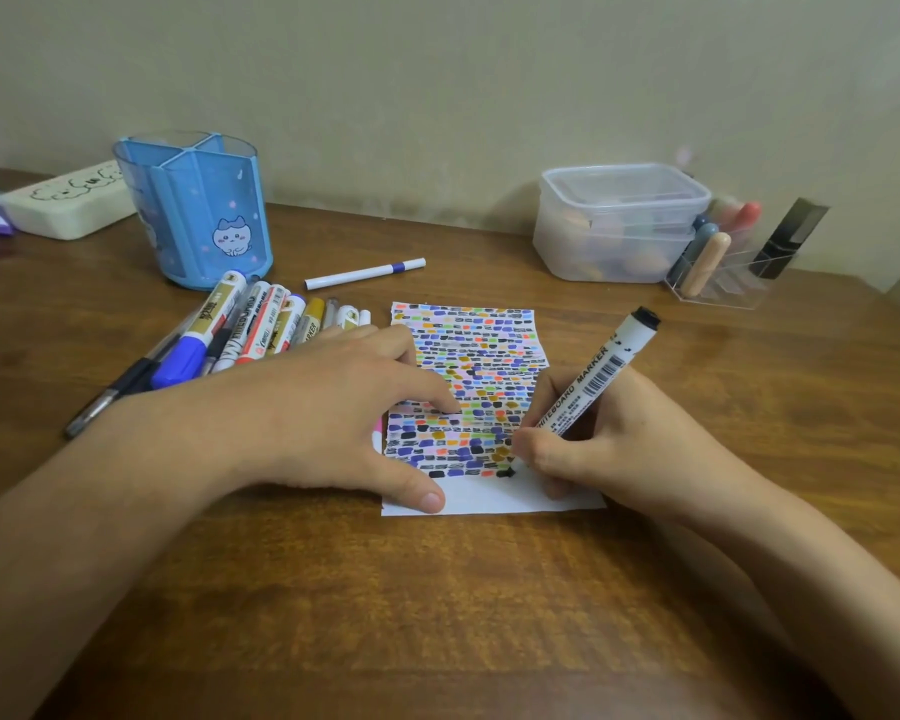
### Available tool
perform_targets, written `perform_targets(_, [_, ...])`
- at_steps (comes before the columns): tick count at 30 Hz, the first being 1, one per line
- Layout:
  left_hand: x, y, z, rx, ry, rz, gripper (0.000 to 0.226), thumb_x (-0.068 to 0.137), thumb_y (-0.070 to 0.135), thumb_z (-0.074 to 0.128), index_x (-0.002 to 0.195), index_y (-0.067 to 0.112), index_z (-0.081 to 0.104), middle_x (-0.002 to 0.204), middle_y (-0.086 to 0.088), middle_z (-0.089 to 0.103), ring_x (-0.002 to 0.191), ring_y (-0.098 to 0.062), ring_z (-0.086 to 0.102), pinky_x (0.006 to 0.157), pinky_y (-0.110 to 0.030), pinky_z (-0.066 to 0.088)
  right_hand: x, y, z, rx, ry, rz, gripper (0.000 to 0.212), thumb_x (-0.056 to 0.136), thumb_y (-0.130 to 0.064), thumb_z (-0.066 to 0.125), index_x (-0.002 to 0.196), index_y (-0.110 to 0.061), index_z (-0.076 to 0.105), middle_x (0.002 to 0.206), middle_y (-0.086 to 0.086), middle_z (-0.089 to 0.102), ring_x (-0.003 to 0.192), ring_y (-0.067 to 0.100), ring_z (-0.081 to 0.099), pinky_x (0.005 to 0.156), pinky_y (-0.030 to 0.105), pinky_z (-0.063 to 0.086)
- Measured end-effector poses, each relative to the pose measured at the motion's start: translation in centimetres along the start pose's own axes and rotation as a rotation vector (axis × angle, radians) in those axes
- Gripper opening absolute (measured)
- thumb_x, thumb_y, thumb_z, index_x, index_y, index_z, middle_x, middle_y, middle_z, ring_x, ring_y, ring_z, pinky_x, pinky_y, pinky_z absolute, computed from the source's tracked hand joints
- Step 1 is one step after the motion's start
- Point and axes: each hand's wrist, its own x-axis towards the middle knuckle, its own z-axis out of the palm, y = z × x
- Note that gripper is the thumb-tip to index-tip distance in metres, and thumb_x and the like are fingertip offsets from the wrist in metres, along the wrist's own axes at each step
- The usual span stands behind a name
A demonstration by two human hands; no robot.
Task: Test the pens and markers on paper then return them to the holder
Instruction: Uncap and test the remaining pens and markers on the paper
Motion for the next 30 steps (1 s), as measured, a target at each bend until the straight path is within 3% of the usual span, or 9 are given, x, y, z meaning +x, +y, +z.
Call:
perform_targets(3, [0.0, 0.0, 0.1, -0.006, 0.008, 0.012, 0.078, 0.064, 0.087, 0.053, 0.136, 0.061, 0.035, 0.112, 0.023, 0.032, 0.105, 0.001, 0.034, 0.086, -0.026, 0.034, -0.1, -0.1, 0.0, 0.011, -0.012, -0.023, 0.017, 0.083, -0.023, 0.075, 0.073, -0.014, 0.064, 0.058, -0.001, 0.068, 0.055, 0.011, 0.059, 0.063, 0.039, 0.051])
perform_targets(7, [0.0, -0.1, 0.1, -0.007, 0.021, 0.017, 0.077, 0.065, 0.087, 0.054, 0.135, 0.062, 0.035, 0.113, 0.024, 0.032, 0.107, 0.001, 0.034, 0.09, -0.027, 0.035, 0.0, 0.0, 0.0, -0.03, -0.012, -0.025, 0.018, 0.08, -0.028, 0.074, 0.072, -0.014, 0.064, 0.059, -0.002, 0.066, 0.056, 0.011, 0.058, 0.063, 0.042, 0.053])
perform_targets(12, [0.0, -0.2, 0.3, -0.008, 0.044, 0.031, 0.079, 0.065, 0.086, 0.055, 0.137, 0.06, 0.035, 0.111, 0.024, 0.033, 0.107, 0.002, 0.032, 0.088, -0.025, 0.034, 0.0, 0.1, -0.4, 0.206, 0.006, -0.011, 0.016, 0.087, -0.016, 0.072, 0.075, -0.008, 0.063, 0.057, 0.003, 0.066, 0.054, 0.013, 0.061, 0.056, 0.024, 0.05])
perform_targets(19, [-0.1, -0.4, 0.1, -0.079, 0.138, 0.033, 0.078, 0.071, 0.086, 0.039, 0.143, 0.062, 0.022, 0.105, 0.024, 0.036, 0.104, 0.003, 0.036, 0.093, -0.027, 0.039, 0.8, 0.7, -1.3, 0.324, 0.067, -0.014, 0.011, 0.091, -0.01, 0.07, 0.085, -0.005, 0.063, 0.061, 0.007, 0.064, 0.056, 0.022, 0.063, 0.053, 0.027, 0.054])
perform_targets(22, [-0.3, -0.5, -0.1, -0.121, 0.267, 0.058, 0.054, 0.096, 0.052, 0.045, 0.145, 0.054, 0.024, 0.103, 0.02, 0.036, 0.104, 0.0, 0.038, 0.092, -0.025, 0.036, 0.8, 0.7, -1.3, 0.358, 0.085, -0.009, 0.015, 0.09, -0.014, 0.072, 0.087, -0.008, 0.059, 0.062, 0.006, 0.066, 0.056, 0.021, 0.065, 0.052, 0.028, 0.055])
perform_targets(24, [-0.5, -0.6, -0.2, -0.138, 0.305, 0.061, 0.054, 0.1, 0.021, 0.04, 0.144, 0.049, 0.025, 0.103, 0.018, 0.036, 0.104, -0.001, 0.037, 0.094, -0.024, 0.033, 0.8, 0.6, -1.3, 0.377, 0.099, -0.013, 0.02, 0.087, -0.019, 0.075, 0.087, -0.01, 0.057, 0.063, 0.006, 0.067, 0.057, 0.021, 0.066, 0.052, 0.029, 0.055])
perform_targets(27, [-0.7, -0.5, -0.5, -0.117, 0.321, 0.043, 0.075, 0.097, -0.001, 0.036, 0.137, 0.058, 0.014, 0.105, 0.018, 0.031, 0.102, 0.002, 0.032, 0.087, -0.019, 0.034, 0.7, 0.3, -1.4, 0.388, 0.1, -0.011, 0.031, 0.077, -0.03, 0.078, 0.088, -0.008, 0.059, 0.064, 0.004, 0.069, 0.056, 0.022, 0.064, 0.051, 0.029, 0.053])
perform_targets(30, [-0.6, -0.6, -0.4, -0.081, 0.341, 0.026, 0.099, 0.089, -0.011, 0.045, 0.146, 0.059, 0.006, 0.107, 0.018, 0.024, 0.101, 0.004, 0.034, 0.072, -0.016, 0.037, 0.6, 0.1, -1.5, 0.39, 0.098, 0.004, 0.033, 0.07, -0.034, 0.081, 0.087, -0.012, 0.065, 0.069, 0.005, 0.072, 0.056, 0.02, 0.064, 0.053, 0.029, 0.053])
